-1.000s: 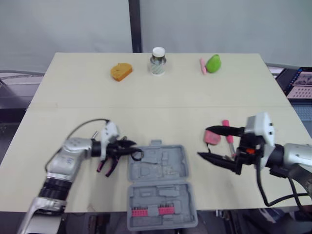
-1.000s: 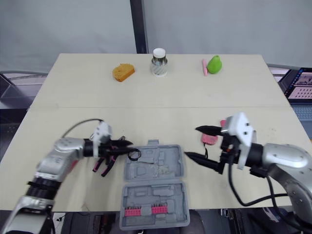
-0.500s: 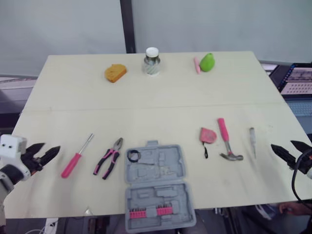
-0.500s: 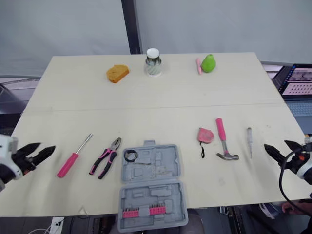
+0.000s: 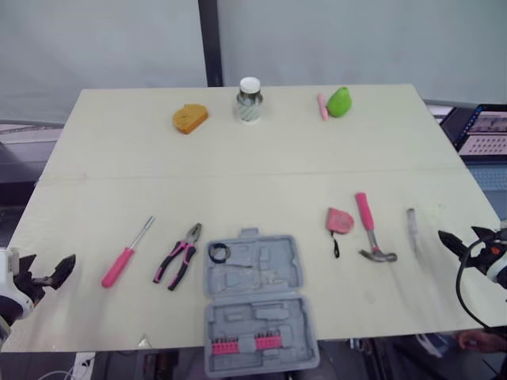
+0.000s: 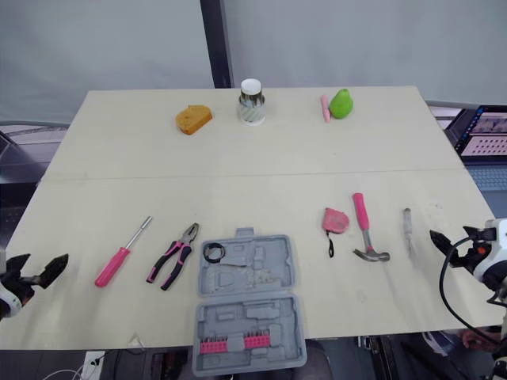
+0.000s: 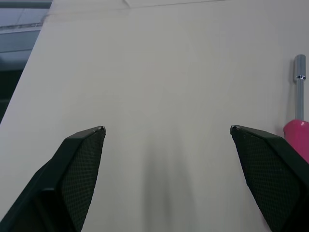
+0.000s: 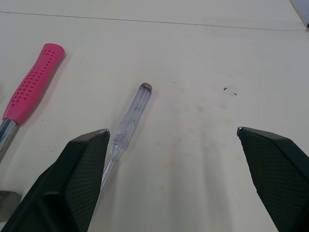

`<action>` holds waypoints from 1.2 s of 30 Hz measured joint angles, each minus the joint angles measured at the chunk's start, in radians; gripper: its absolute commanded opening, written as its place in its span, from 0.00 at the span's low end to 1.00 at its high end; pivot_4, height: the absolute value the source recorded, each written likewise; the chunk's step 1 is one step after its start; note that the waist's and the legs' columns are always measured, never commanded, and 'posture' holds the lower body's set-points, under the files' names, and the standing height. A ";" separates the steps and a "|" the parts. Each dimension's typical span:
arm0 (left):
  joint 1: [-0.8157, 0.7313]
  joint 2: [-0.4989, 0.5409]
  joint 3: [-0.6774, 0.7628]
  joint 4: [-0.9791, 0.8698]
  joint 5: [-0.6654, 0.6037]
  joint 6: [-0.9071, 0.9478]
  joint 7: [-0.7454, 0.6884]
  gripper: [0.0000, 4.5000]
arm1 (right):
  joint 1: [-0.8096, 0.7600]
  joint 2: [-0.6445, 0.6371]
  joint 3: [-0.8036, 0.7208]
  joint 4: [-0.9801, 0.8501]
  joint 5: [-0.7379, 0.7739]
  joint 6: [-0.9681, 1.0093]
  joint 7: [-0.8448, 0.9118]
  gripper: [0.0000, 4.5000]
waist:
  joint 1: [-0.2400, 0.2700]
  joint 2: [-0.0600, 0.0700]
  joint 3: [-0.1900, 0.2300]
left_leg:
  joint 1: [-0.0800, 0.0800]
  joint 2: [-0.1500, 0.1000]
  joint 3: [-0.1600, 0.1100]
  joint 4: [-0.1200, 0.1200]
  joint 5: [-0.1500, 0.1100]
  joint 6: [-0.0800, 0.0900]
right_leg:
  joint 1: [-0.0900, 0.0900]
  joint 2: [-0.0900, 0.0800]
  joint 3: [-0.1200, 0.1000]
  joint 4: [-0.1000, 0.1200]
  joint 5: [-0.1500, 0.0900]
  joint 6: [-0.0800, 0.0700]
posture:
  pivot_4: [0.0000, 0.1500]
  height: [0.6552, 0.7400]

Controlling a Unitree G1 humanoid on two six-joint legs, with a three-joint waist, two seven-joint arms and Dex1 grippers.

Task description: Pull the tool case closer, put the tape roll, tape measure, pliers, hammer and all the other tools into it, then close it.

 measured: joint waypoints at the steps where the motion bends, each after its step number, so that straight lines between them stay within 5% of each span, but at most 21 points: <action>1: -0.003 0.002 -0.005 -0.002 0.000 -0.004 -0.003 0.99 | 0.020 0.003 -0.001 -0.043 0.011 0.017 0.000 1.00 | 0.000 0.000 0.000 | 0.000 0.000 0.000 -0.001 0.000 0.000 | 0.000 0.000 0.000 0.000 0.000 0.000 | 1.00 1.00; 6: -0.034 0.023 -0.098 -0.047 -0.007 -0.016 -0.064 0.99 | 0.122 0.068 0.008 -0.348 0.078 0.162 -0.028 1.00 | 0.005 0.000 0.000 | 0.000 0.000 -0.001 0.000 0.000 0.000 | 0.000 0.000 0.000 0.001 0.000 0.000 | 1.00 1.00; 9: -0.124 0.080 -0.303 -0.166 -0.007 -0.016 -0.179 0.99 | 0.199 0.156 0.120 -0.709 0.126 0.349 -0.127 1.00 | 0.019 0.001 0.000 | -0.001 0.000 -0.002 0.001 0.000 -0.001 | 0.000 0.001 0.001 0.001 0.000 0.000 | 1.00 1.00; 16: -0.357 0.107 -0.621 -0.263 -0.015 0.006 -0.357 0.99 | 0.227 0.273 0.274 -1.068 0.143 0.647 -0.376 1.00 | 0.024 0.003 -0.001 | -0.001 -0.001 -0.004 0.001 0.000 -0.001 | 0.000 0.001 0.002 0.002 0.000 0.000 | 1.00 1.00; 24: -0.522 0.030 -0.850 -0.272 -0.016 -0.017 -0.480 0.99 | 0.202 0.333 0.371 -1.107 0.070 0.758 -0.528 1.00 | 0.022 0.003 -0.001 | -0.001 -0.002 -0.003 0.000 0.000 -0.001 | -0.001 0.001 0.002 0.003 0.000 0.000 | 1.00 1.00; 36: -0.545 -0.013 -0.893 -0.272 -0.011 -0.038 -0.499 0.99 | 0.143 0.438 0.434 -1.016 0.001 0.756 -0.572 1.00 | 0.021 0.003 -0.001 | -0.001 -0.002 -0.004 0.001 0.000 -0.001 | -0.001 0.001 0.003 0.005 0.000 0.000 | 1.00 1.00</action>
